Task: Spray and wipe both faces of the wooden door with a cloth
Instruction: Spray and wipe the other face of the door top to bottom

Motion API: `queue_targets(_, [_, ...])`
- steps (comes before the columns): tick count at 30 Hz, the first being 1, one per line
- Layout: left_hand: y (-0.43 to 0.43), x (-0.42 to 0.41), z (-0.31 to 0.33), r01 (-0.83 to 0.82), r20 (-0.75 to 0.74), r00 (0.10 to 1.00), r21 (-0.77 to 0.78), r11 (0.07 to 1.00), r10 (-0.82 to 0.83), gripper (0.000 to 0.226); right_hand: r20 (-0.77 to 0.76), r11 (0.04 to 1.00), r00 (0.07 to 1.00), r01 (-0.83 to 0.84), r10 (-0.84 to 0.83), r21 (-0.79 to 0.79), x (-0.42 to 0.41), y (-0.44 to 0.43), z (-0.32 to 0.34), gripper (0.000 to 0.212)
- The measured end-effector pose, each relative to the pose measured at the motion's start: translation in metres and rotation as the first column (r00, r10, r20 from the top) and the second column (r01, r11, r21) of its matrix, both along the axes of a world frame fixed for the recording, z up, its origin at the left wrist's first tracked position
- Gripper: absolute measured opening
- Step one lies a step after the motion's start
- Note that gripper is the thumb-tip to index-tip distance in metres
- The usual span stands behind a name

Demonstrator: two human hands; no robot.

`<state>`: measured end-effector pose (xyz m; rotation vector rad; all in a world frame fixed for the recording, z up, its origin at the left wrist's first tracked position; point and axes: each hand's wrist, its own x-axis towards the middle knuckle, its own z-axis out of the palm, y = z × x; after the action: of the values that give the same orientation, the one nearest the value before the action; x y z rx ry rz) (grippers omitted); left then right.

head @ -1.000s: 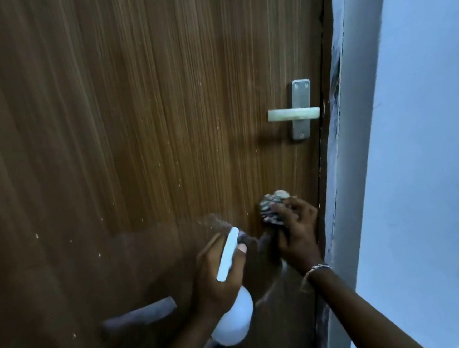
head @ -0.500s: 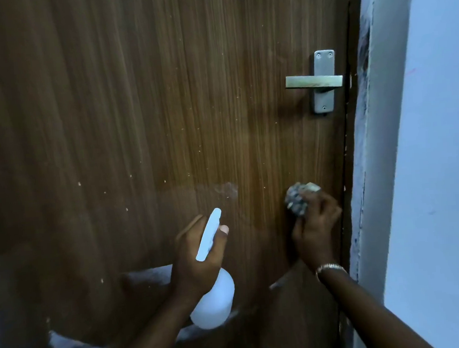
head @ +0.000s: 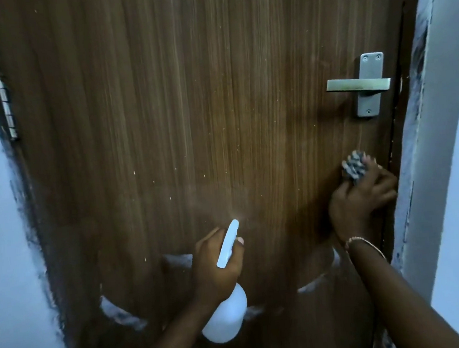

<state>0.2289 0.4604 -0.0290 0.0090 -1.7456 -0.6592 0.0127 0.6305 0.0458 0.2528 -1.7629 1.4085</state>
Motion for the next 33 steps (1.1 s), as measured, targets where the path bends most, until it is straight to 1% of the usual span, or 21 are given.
queue_targets(2, [-0.006, 0.007, -0.009, -0.046, -0.009, 0.999, 0.018, 0.999, 0.047, 0.029, -0.126, 0.995, 0.992, 0.003, 0.010, 0.105, 0.016, -0.030, 0.030, 0.061])
queue_targets(4, [-0.013, 0.018, -0.012, -0.099, -0.008, 0.995, 0.042, 0.994, 0.099, 0.031, -0.307, 0.918, 0.936, -0.042, 0.175, 0.395, 0.046, -0.071, 0.033, 0.061])
queue_targets(6, [-0.017, 0.030, -0.007, -0.117, -0.014, 0.993, 0.024, 0.993, 0.117, 0.028, -0.444, 0.718, 0.806, 0.034, 0.391, 0.695, 0.065, -0.103, 0.000, 0.066])
queue_targets(8, [-0.027, 0.042, -0.001, -0.166, -0.029, 0.986, -0.030, 0.986, 0.165, 0.030, -0.486, 0.556, 0.732, 0.176, 0.478, 0.812, 0.058, -0.102, -0.038, 0.080])
queue_targets(9, [-0.034, 0.048, 0.001, -0.184, -0.036, 0.983, -0.049, 0.982, 0.182, 0.038, -0.477, 0.576, 0.751, 0.159, 0.457, 0.802, 0.051, -0.093, -0.045, 0.082])
queue_targets(10, [-0.044, 0.053, 0.001, -0.190, -0.047, 0.981, -0.052, 0.980, 0.188, 0.047, -0.450, 0.680, 0.808, 0.084, 0.382, 0.728, 0.049, -0.084, -0.044, 0.077])
queue_targets(12, [-0.064, 0.060, -0.004, -0.217, -0.074, 0.974, -0.055, 0.975, 0.212, 0.054, -0.318, 0.907, 0.933, -0.020, 0.168, 0.420, 0.056, -0.086, -0.014, 0.064])
queue_targets(13, [-0.071, 0.064, -0.005, -0.248, -0.089, 0.966, -0.058, 0.967, 0.242, 0.053, -0.228, 0.955, 0.968, -0.034, 0.105, 0.295, 0.064, -0.101, 0.011, 0.063])
queue_targets(14, [-0.075, 0.069, -0.005, -0.276, -0.102, 0.957, -0.046, 0.960, 0.270, 0.050, -0.192, 0.956, 0.976, -0.048, 0.107, 0.290, 0.079, -0.121, 0.032, 0.063])
queue_targets(16, [-0.076, 0.078, -0.003, -0.295, -0.103, 0.951, -0.023, 0.955, 0.291, 0.042, -0.359, 0.860, 0.904, -0.020, 0.233, 0.509, 0.111, -0.164, 0.040, 0.063])
queue_targets(17, [-0.076, 0.082, -0.003, -0.293, -0.092, 0.953, -0.023, 0.956, 0.290, 0.039, -0.467, 0.773, 0.815, 0.038, 0.343, 0.634, 0.120, -0.183, 0.022, 0.064])
queue_targets(19, [-0.079, 0.088, -0.002, -0.276, -0.068, 0.959, -0.009, 0.961, 0.275, 0.037, -0.521, 0.582, 0.666, 0.158, 0.533, 0.797, 0.123, -0.194, -0.034, 0.075])
queue_targets(20, [-0.083, 0.091, -0.002, -0.284, -0.065, 0.957, 0.006, 0.959, 0.284, 0.039, -0.510, 0.529, 0.658, 0.195, 0.554, 0.826, 0.116, -0.185, -0.059, 0.085])
queue_targets(21, [-0.085, 0.094, -0.003, -0.290, -0.071, 0.954, 0.024, 0.957, 0.291, 0.041, -0.491, 0.522, 0.692, 0.191, 0.529, 0.831, 0.104, -0.170, -0.075, 0.092])
queue_targets(23, [-0.091, 0.100, -0.005, -0.286, -0.077, 0.954, 0.057, 0.957, 0.290, 0.040, -0.424, 0.656, 0.813, 0.070, 0.399, 0.751, 0.092, -0.141, -0.074, 0.095])
queue_targets(25, [-0.094, 0.105, -0.006, -0.295, -0.072, 0.951, 0.063, 0.953, 0.300, 0.033, -0.303, 0.852, 0.916, -0.073, 0.263, 0.518, 0.094, -0.137, -0.038, 0.080])
queue_targets(27, [-0.097, 0.107, -0.004, -0.283, -0.057, 0.956, 0.066, 0.957, 0.287, 0.027, -0.281, 0.929, 0.947, -0.043, 0.156, 0.369, 0.110, -0.167, 0.010, 0.068])
queue_targets(28, [-0.098, 0.108, -0.002, -0.274, -0.048, 0.960, 0.063, 0.960, 0.277, 0.027, -0.337, 0.907, 0.924, -0.025, 0.181, 0.419, 0.125, -0.188, 0.026, 0.066])
queue_targets(30, [-0.100, 0.109, 0.003, -0.270, -0.045, 0.961, 0.057, 0.961, 0.273, 0.027, -0.482, 0.789, 0.787, -0.010, 0.385, 0.614, 0.150, -0.232, 0.020, 0.067])
queue_targets(32, [-0.102, 0.113, 0.008, -0.277, -0.047, 0.959, 0.065, 0.959, 0.280, 0.022, -0.540, 0.630, 0.616, 0.089, 0.574, 0.771, 0.160, -0.252, -0.024, 0.072])
queue_targets(33, [-0.104, 0.116, 0.010, -0.290, -0.046, 0.955, 0.064, 0.955, 0.293, 0.017, -0.532, 0.575, 0.571, 0.124, 0.625, 0.808, 0.157, -0.249, -0.050, 0.074])
